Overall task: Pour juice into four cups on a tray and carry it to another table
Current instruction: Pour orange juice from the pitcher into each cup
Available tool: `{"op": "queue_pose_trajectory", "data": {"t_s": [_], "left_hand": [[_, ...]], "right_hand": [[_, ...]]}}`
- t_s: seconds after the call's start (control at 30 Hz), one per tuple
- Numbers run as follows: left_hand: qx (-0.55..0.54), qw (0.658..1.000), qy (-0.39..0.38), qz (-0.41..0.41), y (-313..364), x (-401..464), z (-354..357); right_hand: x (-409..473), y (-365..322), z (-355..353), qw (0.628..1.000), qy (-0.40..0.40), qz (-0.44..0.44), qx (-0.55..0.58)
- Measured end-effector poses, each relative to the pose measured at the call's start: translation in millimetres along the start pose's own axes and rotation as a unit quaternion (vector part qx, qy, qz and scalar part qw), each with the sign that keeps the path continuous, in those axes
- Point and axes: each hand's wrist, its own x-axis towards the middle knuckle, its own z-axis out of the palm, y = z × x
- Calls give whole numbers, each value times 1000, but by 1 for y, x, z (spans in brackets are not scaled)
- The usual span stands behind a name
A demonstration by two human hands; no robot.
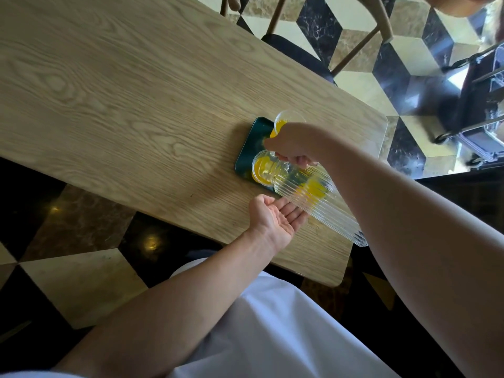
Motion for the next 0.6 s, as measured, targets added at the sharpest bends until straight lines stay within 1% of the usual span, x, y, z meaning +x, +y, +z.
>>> {"op": "queue_pose_trajectory", "data": {"t_s": [0.2,0.33,0.47,0.6], "left_hand": [[0,1000,-6,-7,-2,-2,1],[-2,1000,4,-10,-3,0,-1],[-24,1000,-18,-8,-2,0,3],[-26,1000,-17,-7,-3,0,3]], "right_hand": [[7,0,-5,999,-24,30,15],[8,-1,-1,998,-41,58,2],[3,-5,-13,999,-34,35,17],[2,-7,-10,998,-32,28,41]]}}
